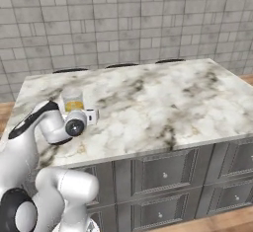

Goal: Place the pitcher and cup on the dining counter for serving.

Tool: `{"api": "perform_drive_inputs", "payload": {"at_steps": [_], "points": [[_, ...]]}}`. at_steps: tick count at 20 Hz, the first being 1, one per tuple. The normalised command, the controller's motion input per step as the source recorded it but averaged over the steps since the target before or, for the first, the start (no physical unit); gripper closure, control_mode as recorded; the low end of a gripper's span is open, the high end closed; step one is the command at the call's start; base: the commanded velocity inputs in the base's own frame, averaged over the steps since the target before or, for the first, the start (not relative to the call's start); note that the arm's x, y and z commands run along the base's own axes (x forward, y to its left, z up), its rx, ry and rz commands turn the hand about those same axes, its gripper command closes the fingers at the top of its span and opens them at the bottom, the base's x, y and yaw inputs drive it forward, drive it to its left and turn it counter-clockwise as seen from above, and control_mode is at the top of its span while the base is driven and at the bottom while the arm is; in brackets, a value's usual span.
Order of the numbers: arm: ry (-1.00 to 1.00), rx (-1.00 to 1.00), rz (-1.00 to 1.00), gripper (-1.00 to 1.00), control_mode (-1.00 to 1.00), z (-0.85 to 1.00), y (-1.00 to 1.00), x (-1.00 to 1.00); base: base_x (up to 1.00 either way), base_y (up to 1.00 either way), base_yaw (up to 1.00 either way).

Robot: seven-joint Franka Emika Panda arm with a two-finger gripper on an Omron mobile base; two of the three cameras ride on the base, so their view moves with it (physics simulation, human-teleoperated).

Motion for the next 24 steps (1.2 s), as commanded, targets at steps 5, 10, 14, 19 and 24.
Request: {"api": "perform_drive_inputs", "payload": {"at_steps": [5,10,14,19,24], "points": [[0.11,0.01,-0.04,-1.00,-1.00,0.82,-0.40,-0.99,0.00,0.00,0.00],[0.23,0.00,-0.05,-1.00,-1.00,1.00,-0.30,-1.00,0.00,0.00,0.00],[0.39,0.00,-0.08,-1.00,-1.00,0.99,-0.34,-1.00,0.00,0.00,0.00],[0.55,-0.04,-0.09,-1.00,-1.00,0.33,-0.42,-0.96,0.00,0.00,0.00],[0.21,-0.11,-0.07,-1.00,-1.00,-0.49,-0.27,-0.49,0.00,0.00,0.00]]}}
